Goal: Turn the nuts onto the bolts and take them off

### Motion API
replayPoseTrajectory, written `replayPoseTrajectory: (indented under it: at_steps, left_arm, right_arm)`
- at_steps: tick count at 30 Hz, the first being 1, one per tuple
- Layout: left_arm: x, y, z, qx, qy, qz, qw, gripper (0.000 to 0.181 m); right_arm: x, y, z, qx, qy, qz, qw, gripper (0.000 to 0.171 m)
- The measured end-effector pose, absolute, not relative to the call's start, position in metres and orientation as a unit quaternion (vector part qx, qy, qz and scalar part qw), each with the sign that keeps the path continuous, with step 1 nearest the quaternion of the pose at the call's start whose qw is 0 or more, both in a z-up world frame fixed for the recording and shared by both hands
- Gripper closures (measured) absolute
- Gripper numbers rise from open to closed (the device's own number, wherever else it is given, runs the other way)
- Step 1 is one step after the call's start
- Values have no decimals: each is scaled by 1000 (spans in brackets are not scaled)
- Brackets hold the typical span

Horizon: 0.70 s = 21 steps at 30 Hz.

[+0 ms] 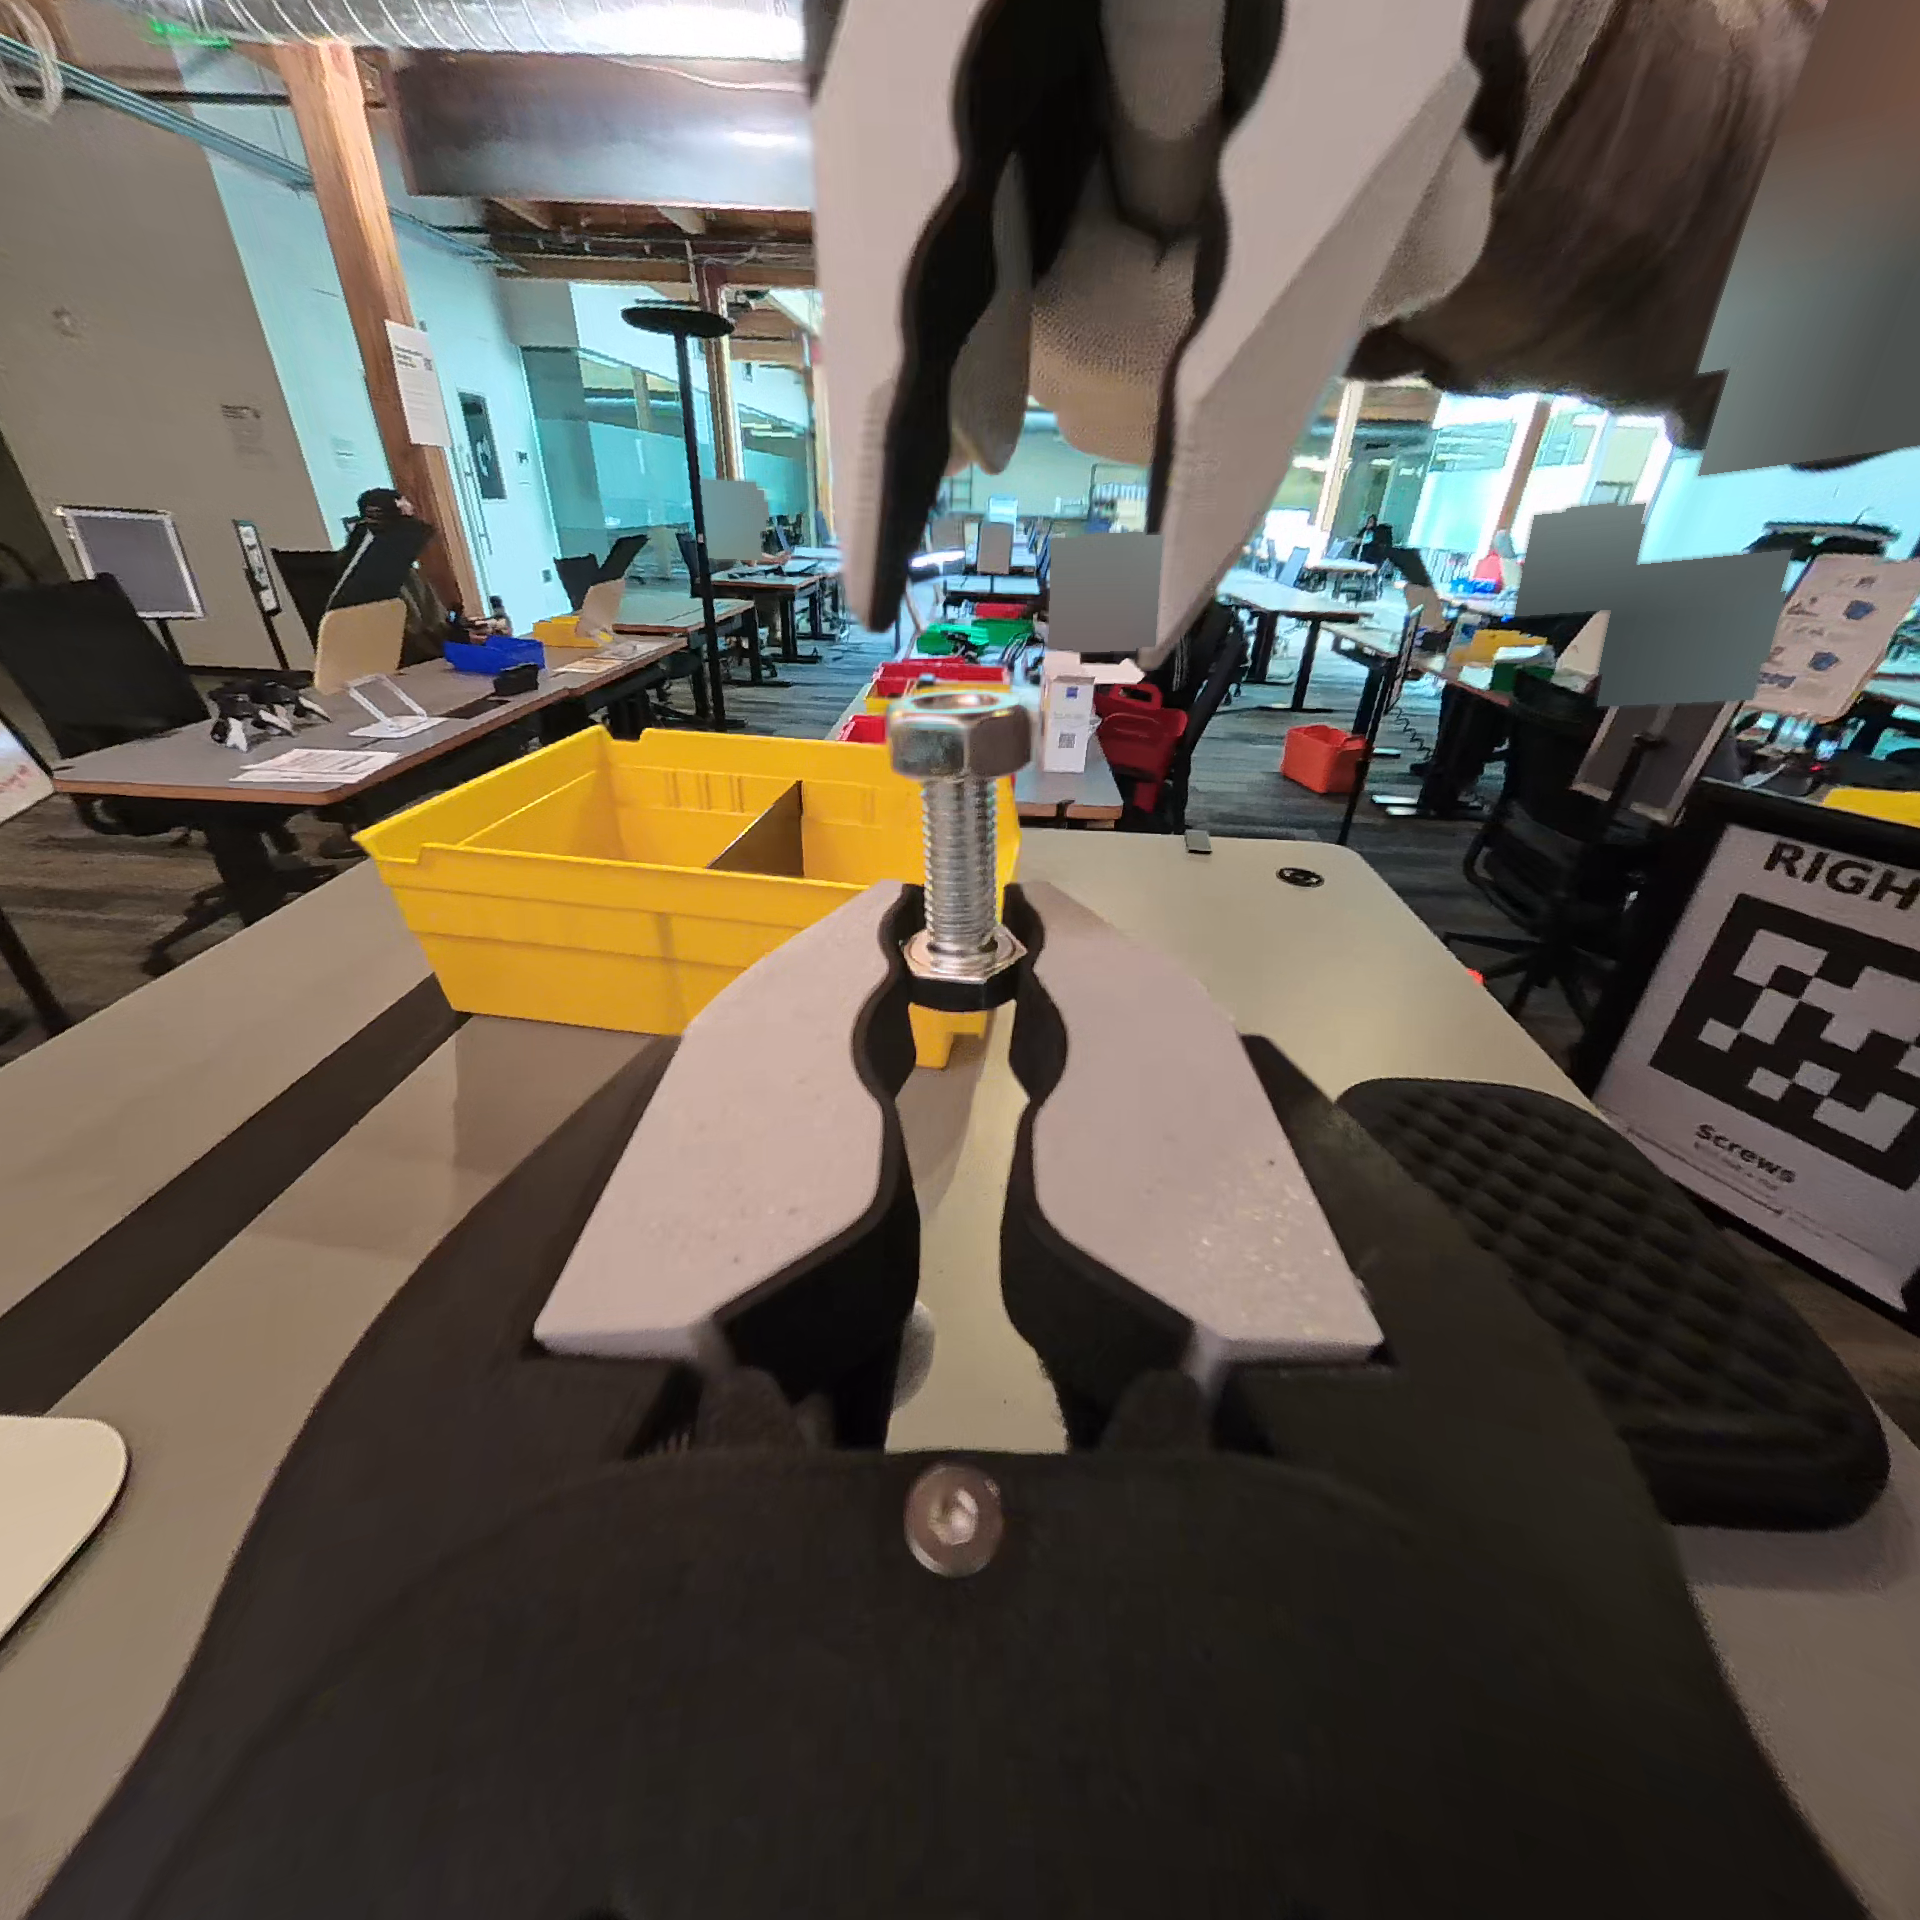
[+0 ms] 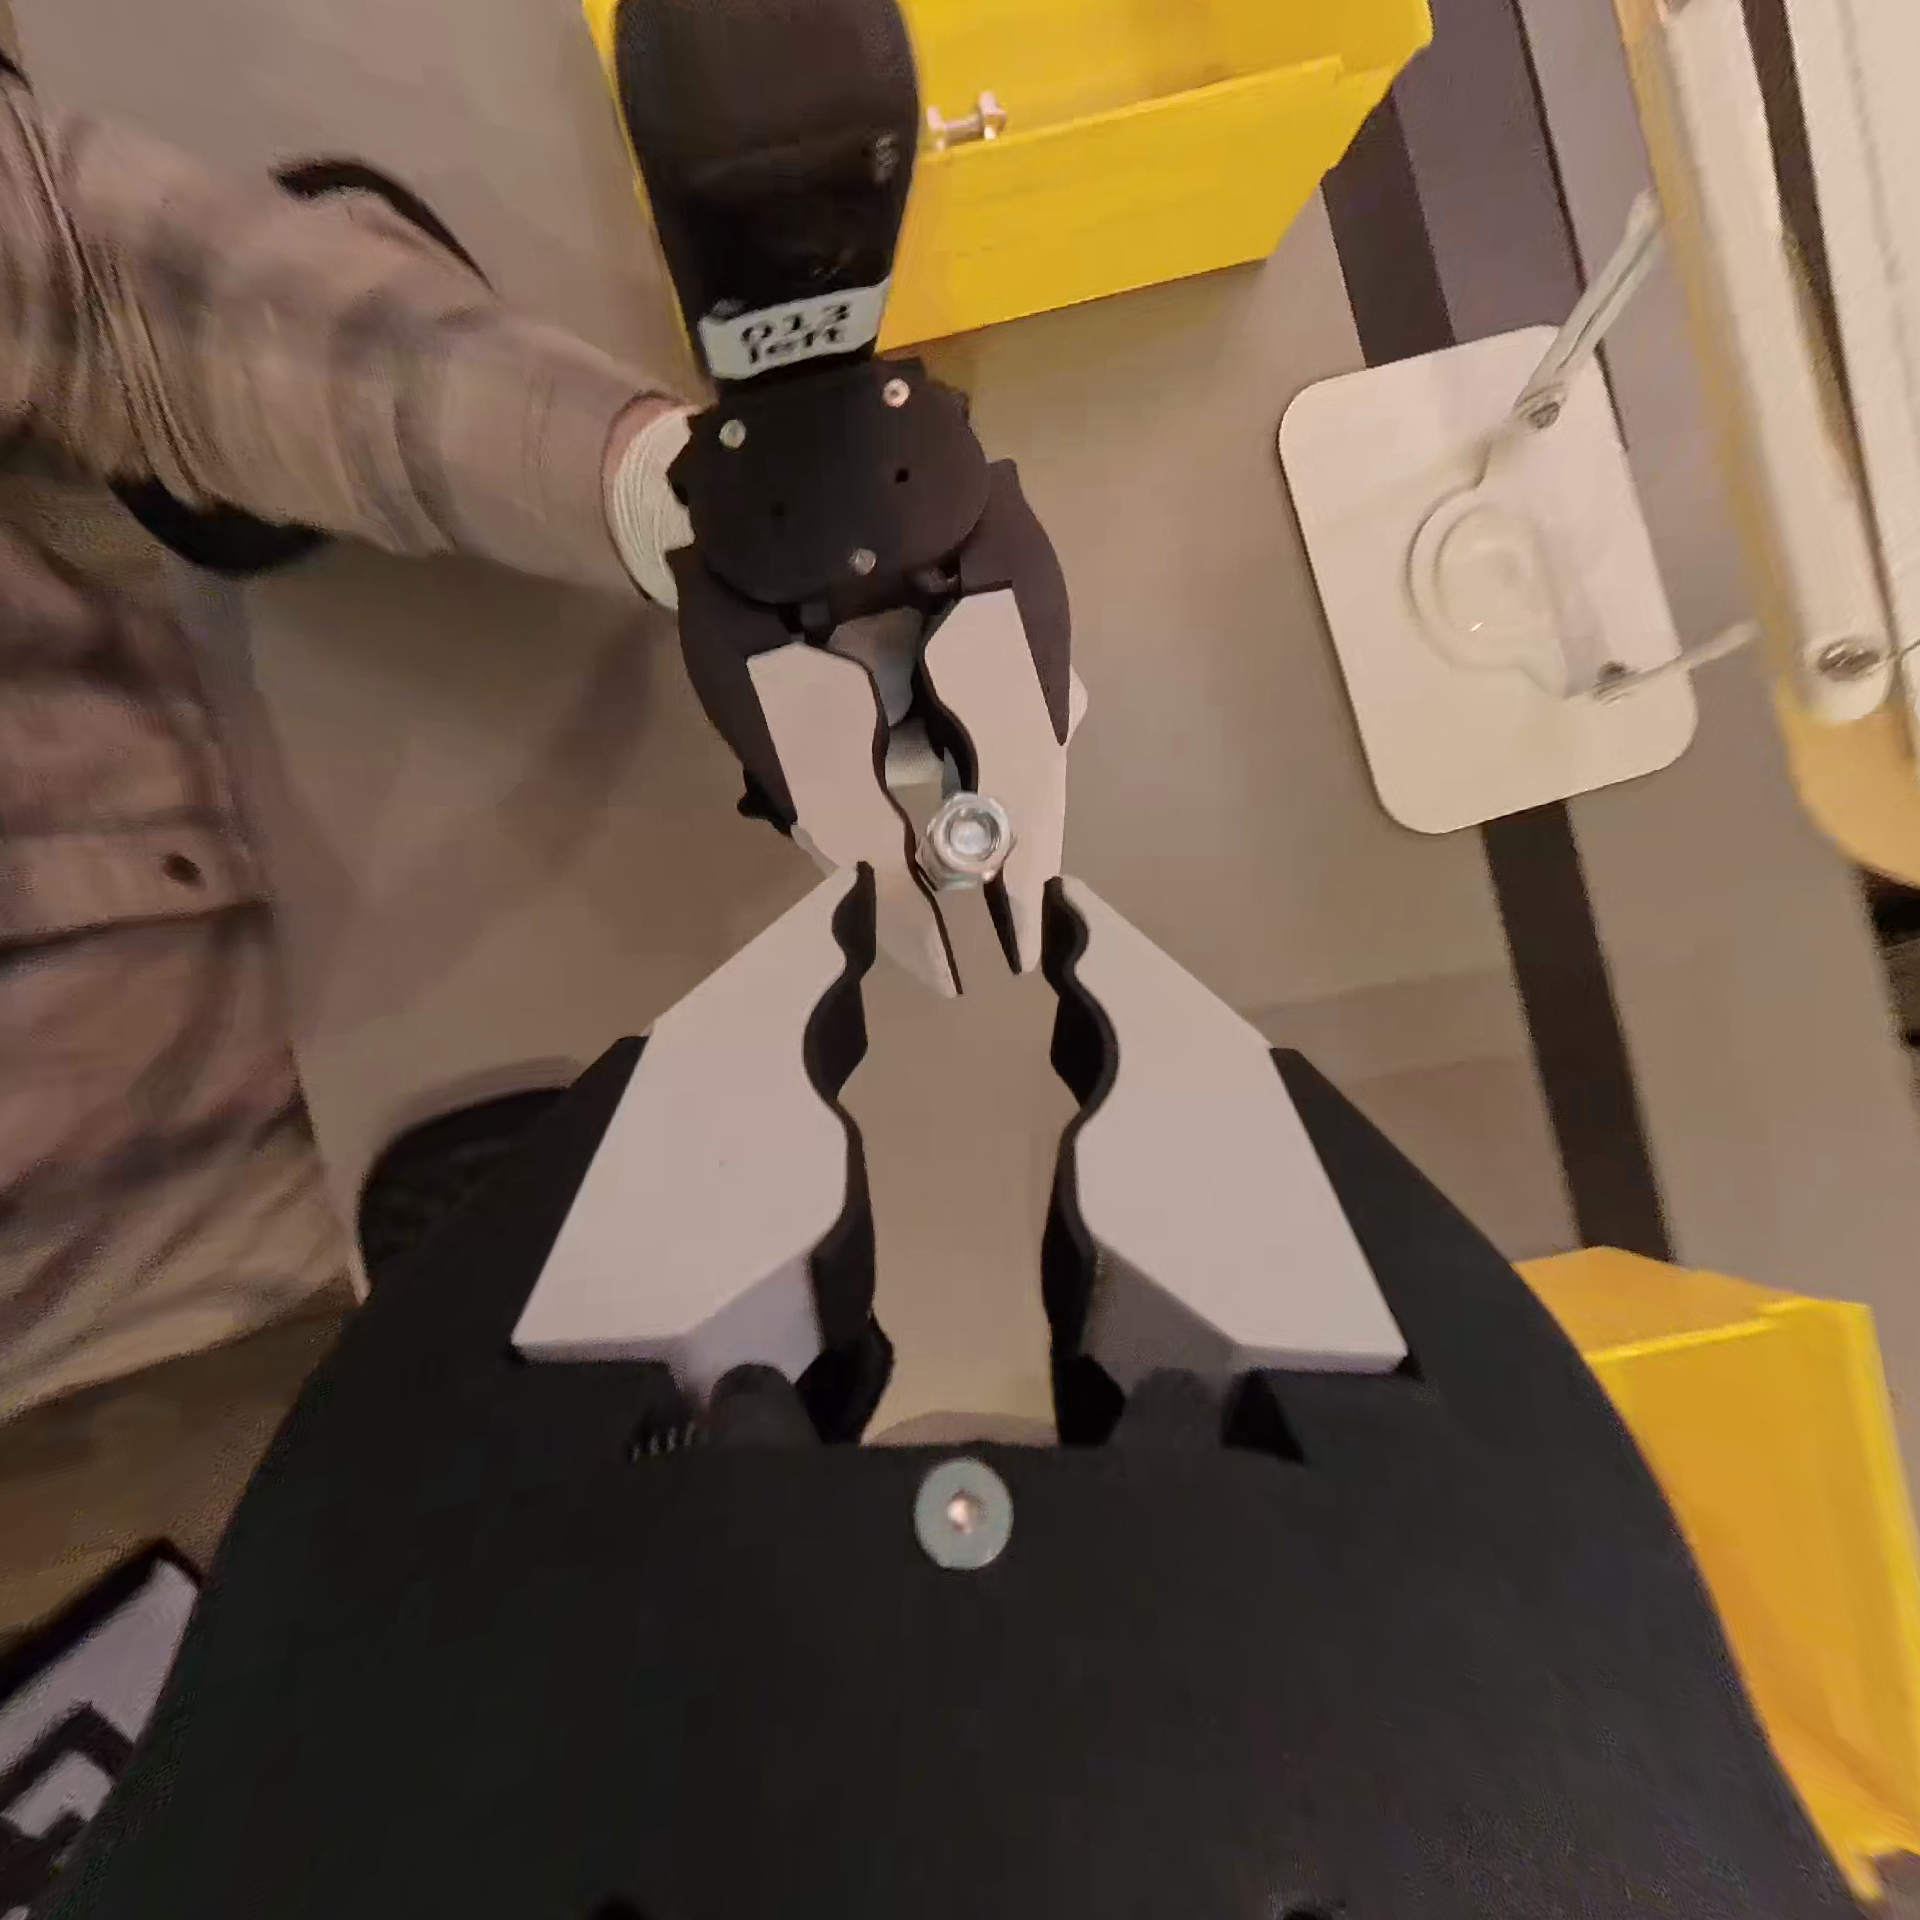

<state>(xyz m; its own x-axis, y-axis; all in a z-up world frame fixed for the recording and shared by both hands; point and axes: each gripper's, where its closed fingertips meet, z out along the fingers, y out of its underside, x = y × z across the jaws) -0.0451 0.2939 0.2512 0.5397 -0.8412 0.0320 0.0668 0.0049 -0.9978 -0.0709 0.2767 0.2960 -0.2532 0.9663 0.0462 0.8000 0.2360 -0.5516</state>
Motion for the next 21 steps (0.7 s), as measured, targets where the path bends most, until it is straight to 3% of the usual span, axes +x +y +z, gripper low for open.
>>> replayPoseTrajectory:
  at_steps: [14, 21]
  left_arm:
    - [-46, 300, 248, -622, 323, -302, 646, 167]
    - [-41, 293, 251, -613, 338, -321, 638, 167]
  right_arm:
    - [-74, 277, 274, -628, -731, 226, 139, 156]
    - [-73, 273, 277, -551, -795, 203, 153, 156]
